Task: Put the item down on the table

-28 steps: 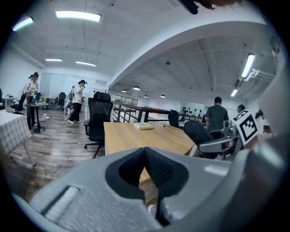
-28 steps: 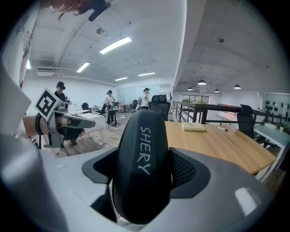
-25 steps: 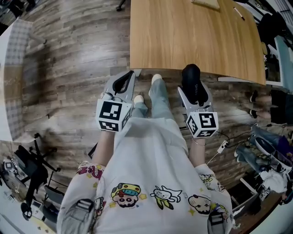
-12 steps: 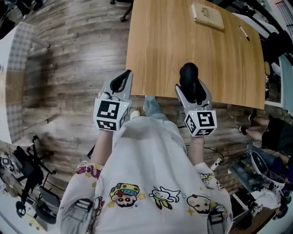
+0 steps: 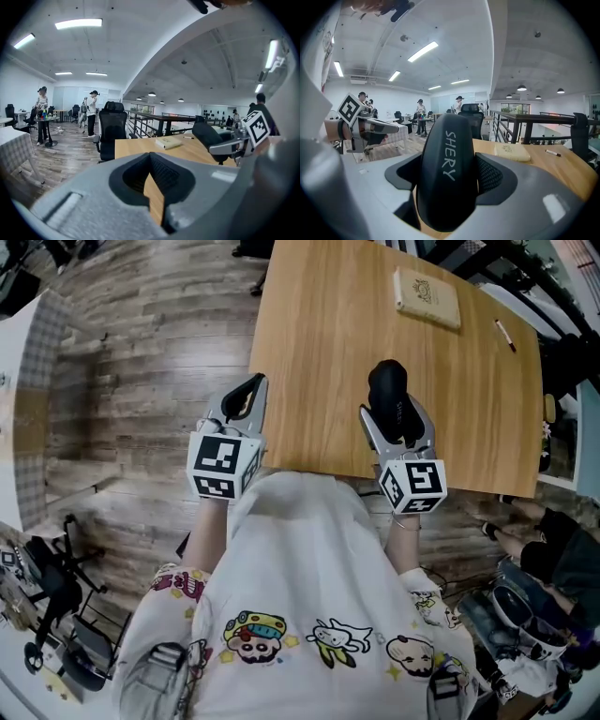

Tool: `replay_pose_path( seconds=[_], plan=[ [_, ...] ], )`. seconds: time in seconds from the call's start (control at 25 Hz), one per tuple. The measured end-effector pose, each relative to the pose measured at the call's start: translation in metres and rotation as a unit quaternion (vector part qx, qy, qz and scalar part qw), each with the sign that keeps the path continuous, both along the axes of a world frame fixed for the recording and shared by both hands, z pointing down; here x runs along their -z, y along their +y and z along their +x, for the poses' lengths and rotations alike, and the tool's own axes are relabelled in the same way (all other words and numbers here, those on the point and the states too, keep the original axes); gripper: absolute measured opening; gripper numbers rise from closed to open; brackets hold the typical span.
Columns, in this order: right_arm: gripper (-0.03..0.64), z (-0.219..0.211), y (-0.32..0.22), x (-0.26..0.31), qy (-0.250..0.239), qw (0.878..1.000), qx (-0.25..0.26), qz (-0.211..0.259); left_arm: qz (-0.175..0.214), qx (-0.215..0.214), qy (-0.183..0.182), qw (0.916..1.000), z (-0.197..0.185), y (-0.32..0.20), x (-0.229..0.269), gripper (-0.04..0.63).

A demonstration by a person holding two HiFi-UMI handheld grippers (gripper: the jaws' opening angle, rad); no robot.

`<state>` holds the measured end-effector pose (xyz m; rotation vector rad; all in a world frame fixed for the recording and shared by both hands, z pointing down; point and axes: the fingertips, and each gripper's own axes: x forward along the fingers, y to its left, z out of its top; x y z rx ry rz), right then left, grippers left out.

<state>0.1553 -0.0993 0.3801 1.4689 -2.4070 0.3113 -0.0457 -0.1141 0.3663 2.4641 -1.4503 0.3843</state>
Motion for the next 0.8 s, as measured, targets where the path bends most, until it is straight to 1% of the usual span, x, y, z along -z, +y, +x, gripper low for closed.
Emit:
replay_pose_path(
  seconds=[0.2,0.44,0.64,0.8],
  plan=[
    [0.351,0.001,-0.016,0.0,0.001,1.0,0.007,-0.004,0.0,0.001,-0.008,1.0,0.001,-0.017,0.002,0.0],
    [0.351,-0.013,-0.023,0.002,0.0,1.0,0.006,-0.002,0.0,-0.007,-0.003,1.0,-0.006,-0.029,0.003,-0.001],
    [0.351,-0.018,-0.027,0.0,0.004,1.0,0.002,-0.01,-0.002,-0.018,-0.002,0.9998,-0.005,-0.038,0.004,-0.001],
    [0.351,-0.023,-0.033,-0.002,0.009,1.0,0.003,-0.013,-0.007,-0.019,0.001,0.9998,-0.01,-0.043,0.001,0.0]
  ],
)
